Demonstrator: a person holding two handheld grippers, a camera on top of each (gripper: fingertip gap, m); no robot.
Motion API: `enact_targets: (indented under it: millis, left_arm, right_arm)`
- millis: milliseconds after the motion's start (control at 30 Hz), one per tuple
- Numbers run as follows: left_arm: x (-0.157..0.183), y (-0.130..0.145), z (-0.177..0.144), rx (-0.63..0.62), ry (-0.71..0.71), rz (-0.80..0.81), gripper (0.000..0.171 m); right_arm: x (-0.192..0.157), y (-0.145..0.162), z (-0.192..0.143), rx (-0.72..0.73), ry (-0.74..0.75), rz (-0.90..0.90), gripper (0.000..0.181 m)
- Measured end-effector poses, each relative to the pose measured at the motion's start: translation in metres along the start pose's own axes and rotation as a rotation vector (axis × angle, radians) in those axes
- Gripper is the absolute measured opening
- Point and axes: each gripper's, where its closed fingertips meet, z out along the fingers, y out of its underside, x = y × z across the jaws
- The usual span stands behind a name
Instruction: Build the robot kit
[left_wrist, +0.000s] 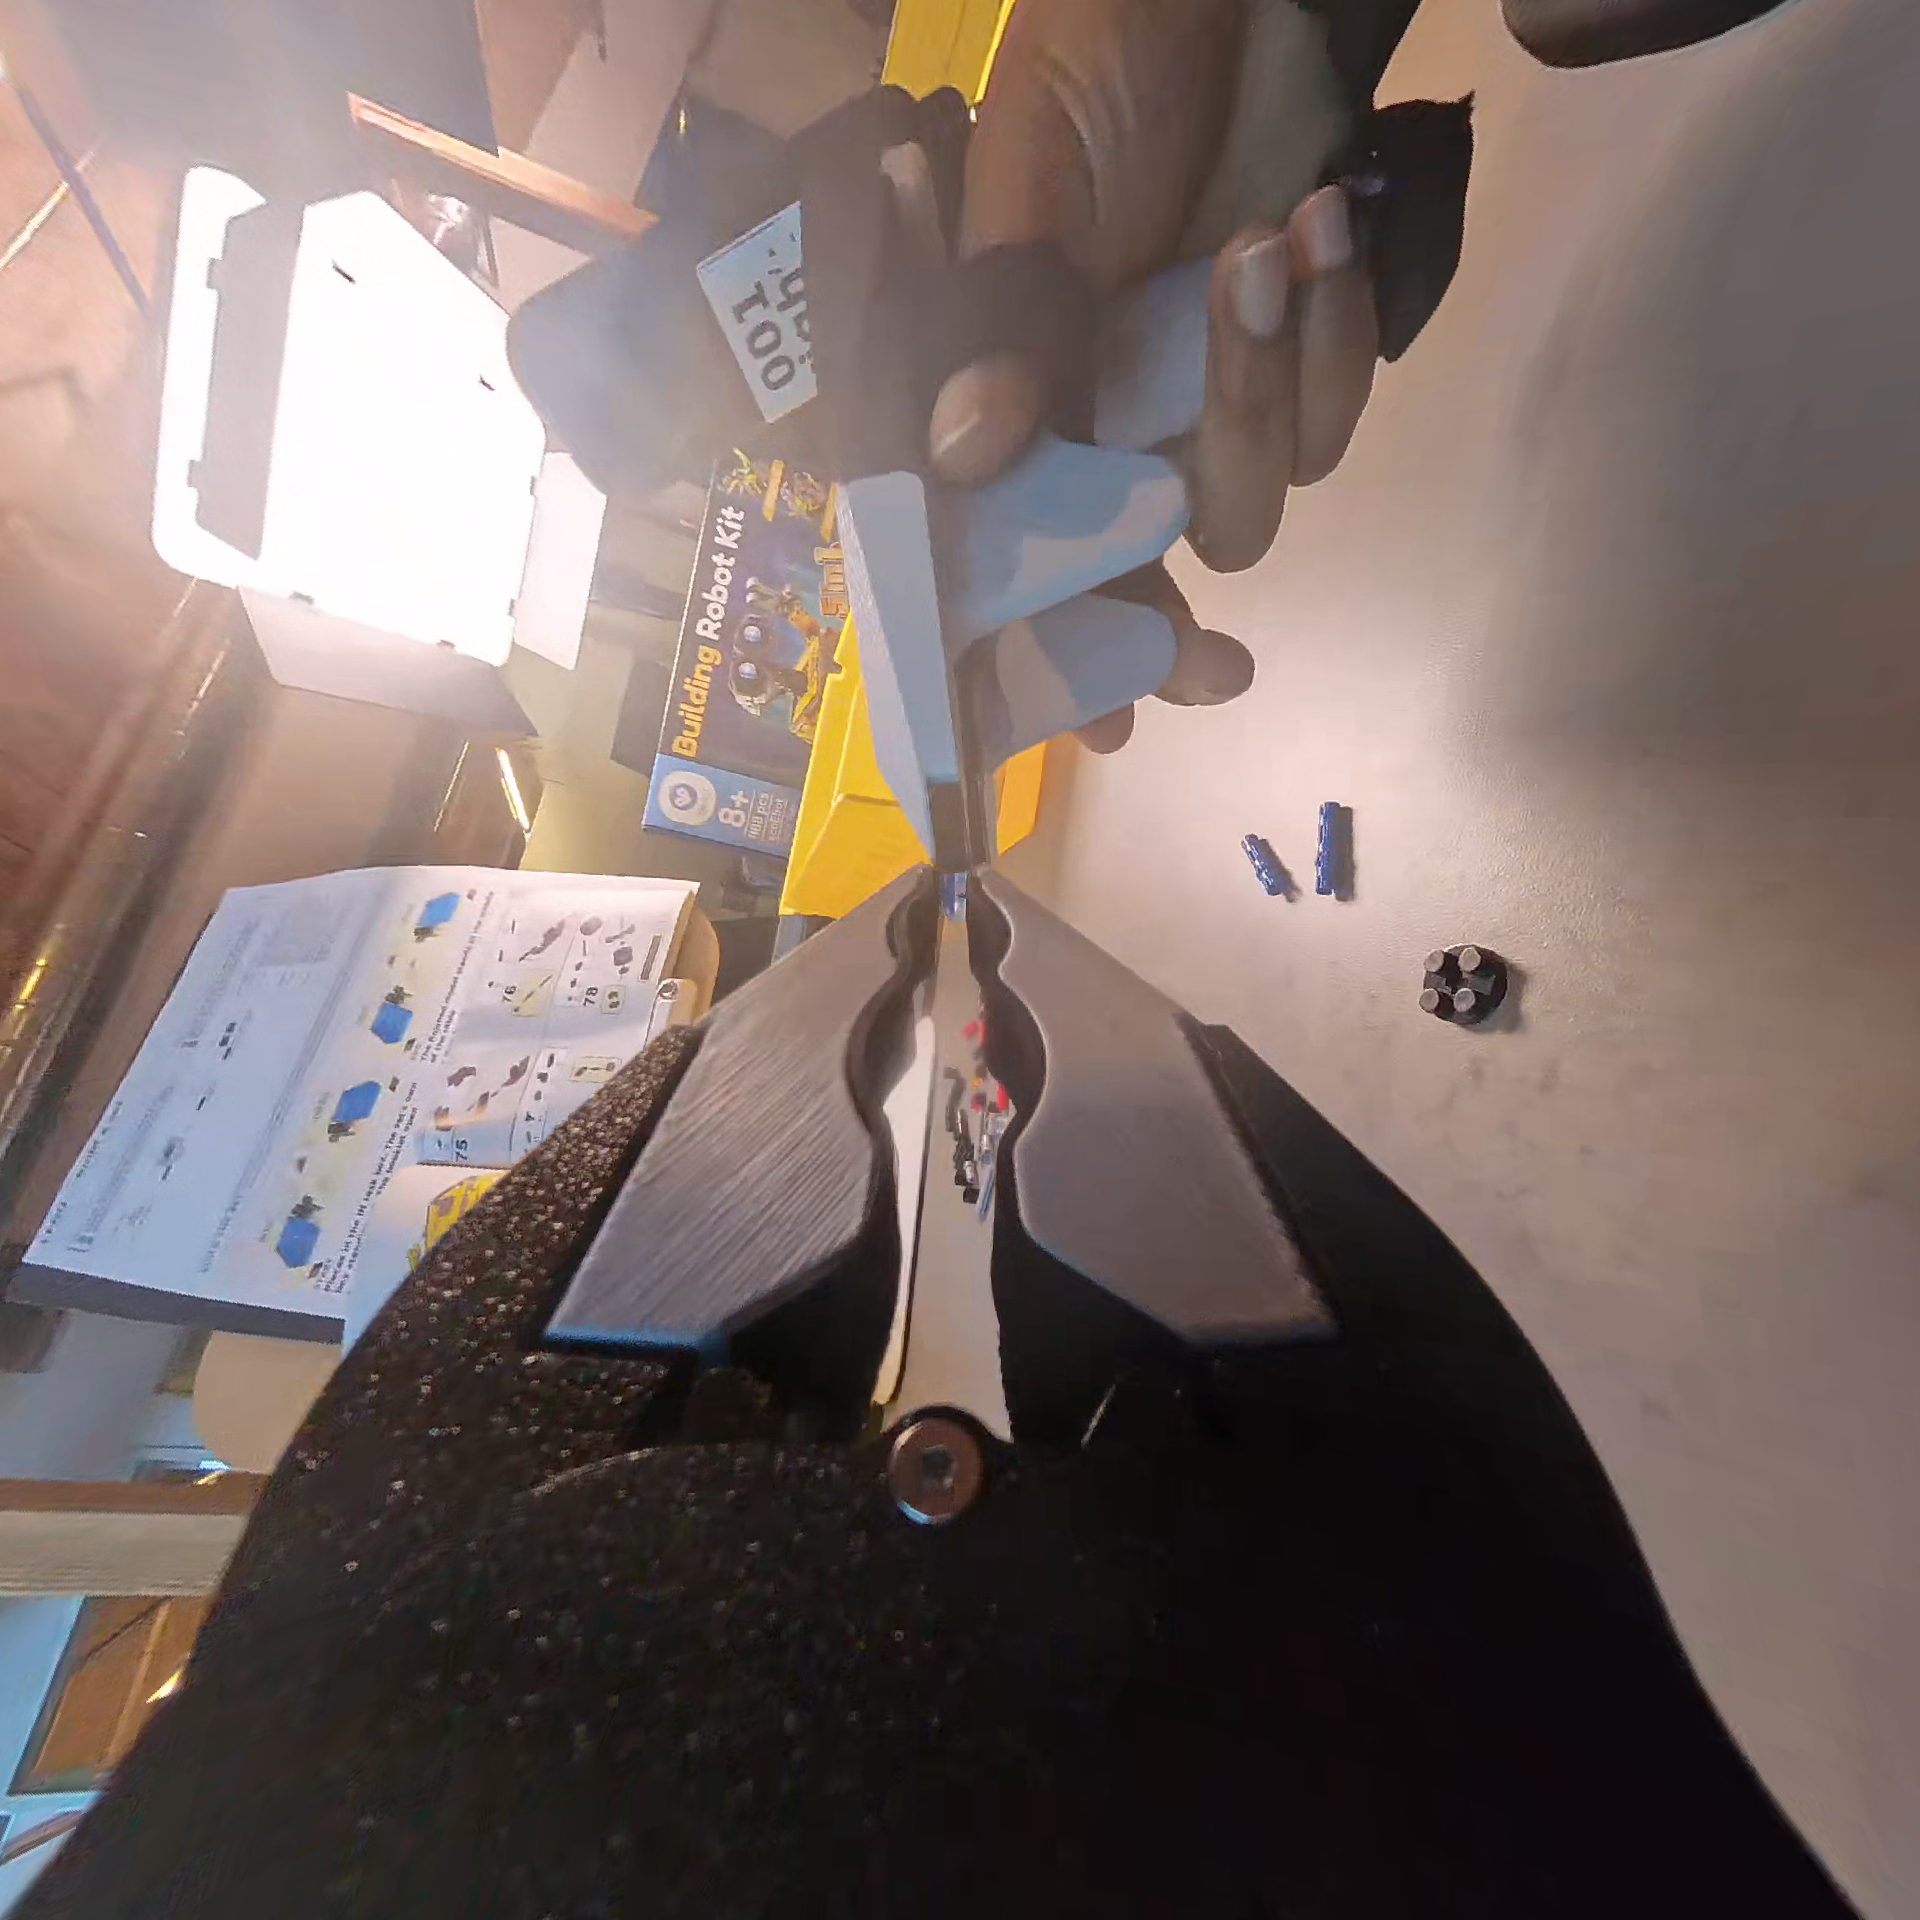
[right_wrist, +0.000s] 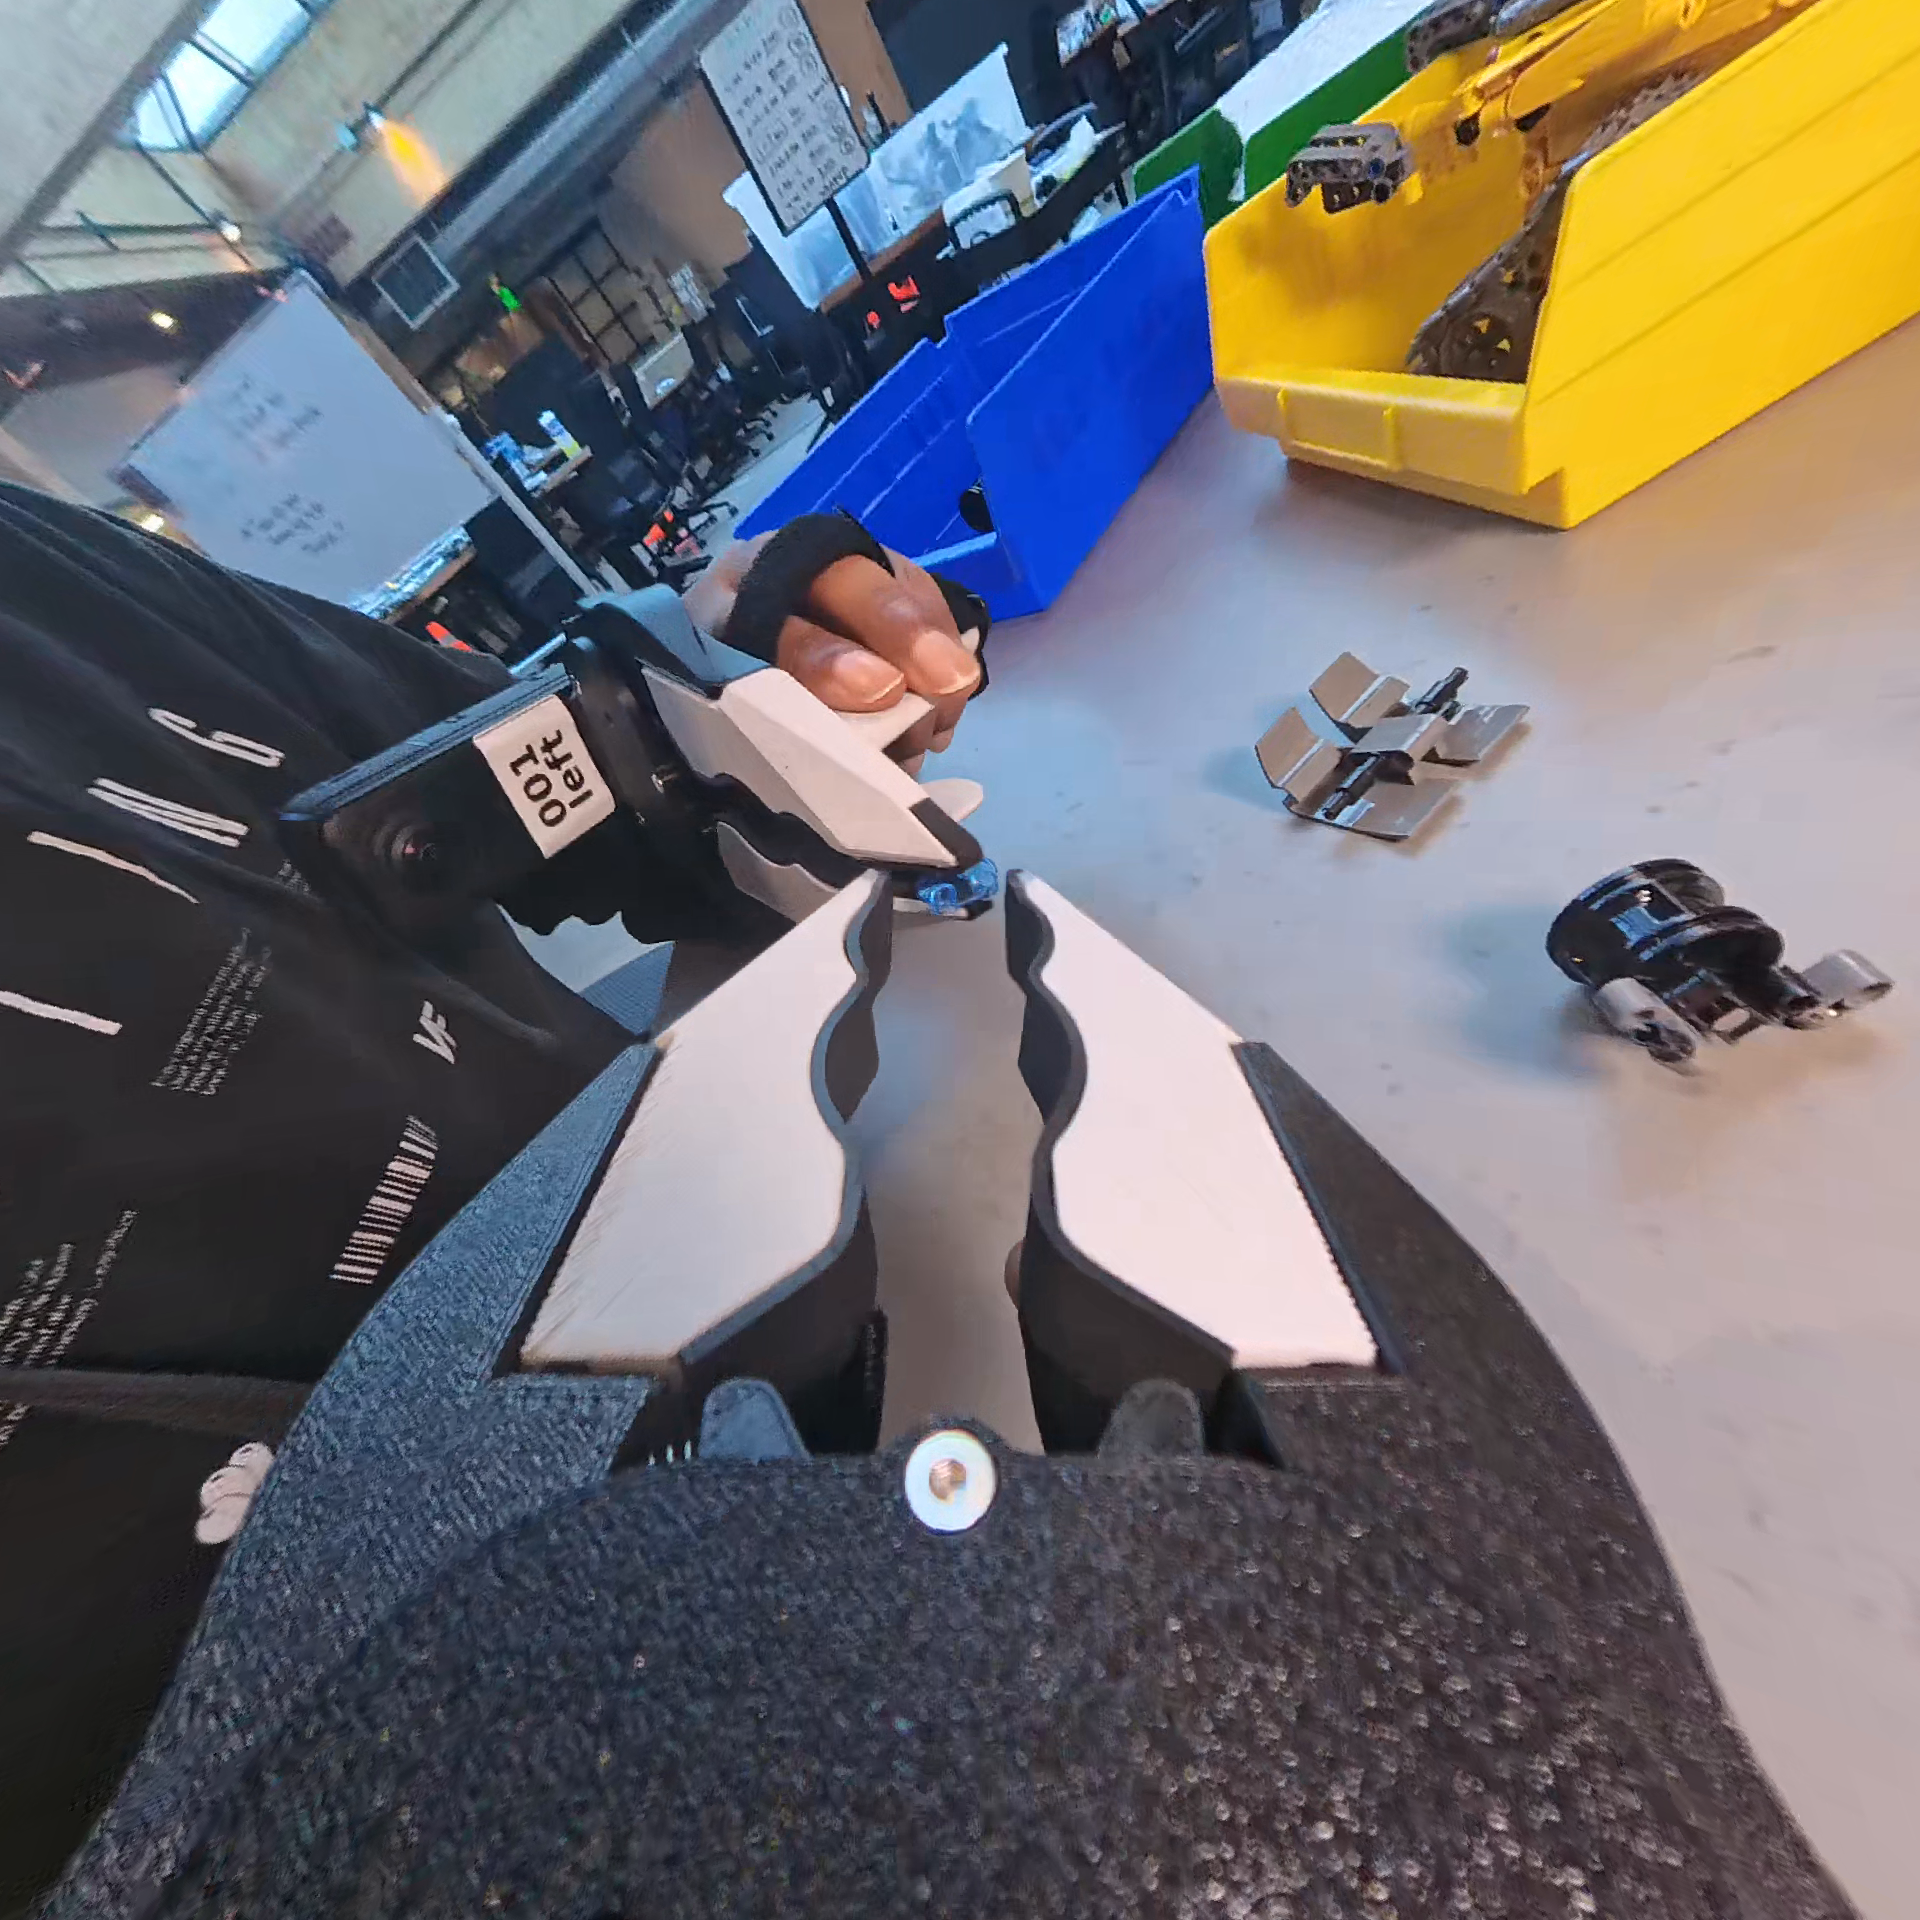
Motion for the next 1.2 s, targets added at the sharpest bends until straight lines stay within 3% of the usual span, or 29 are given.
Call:
enact_targets:
  millis: [167,233,400,500,633,900,1200]
  left_arm:
    - [0.002,0.002,-0.001,0.017,0.022,-0.041,0.006]
    - [0.011,0.011,-0.002,0.014,0.144,-0.231,0.019]
    - [0.017,0.015,-0.018,0.11,0.465,-0.813,0.013]
    - [0.031,0.023,-0.023,0.071,0.633,-1.002,0.01]
    - [0.063,0.03,-0.022,-0.047,0.749,-0.99,0.011]
    - [0.095,0.019,-0.02,-0.118,0.839,-0.918,0.013]
    - [0.099,0.019,-0.02,-0.138,0.843,-0.898,0.012]
  right_arm:
    - [0.0,0.0,-0.002,-0.002,0.028,-0.158,0.015]
    - [0.0,0.001,-0.006,-0.004,0.039,-0.287,0.015]
    - [0.016,0.041,0.004,-0.231,0.138,-0.498,0.015]
    - [0.024,0.066,0.015,-0.369,0.176,-0.526,0.015]
    - [0.027,0.074,0.022,-0.442,0.2,-0.502,0.015]
    - [0.033,0.084,0.02,-0.567,0.253,-0.471,0.015]
    - [0.034,0.092,0.018,-0.655,0.267,-0.475,0.017]
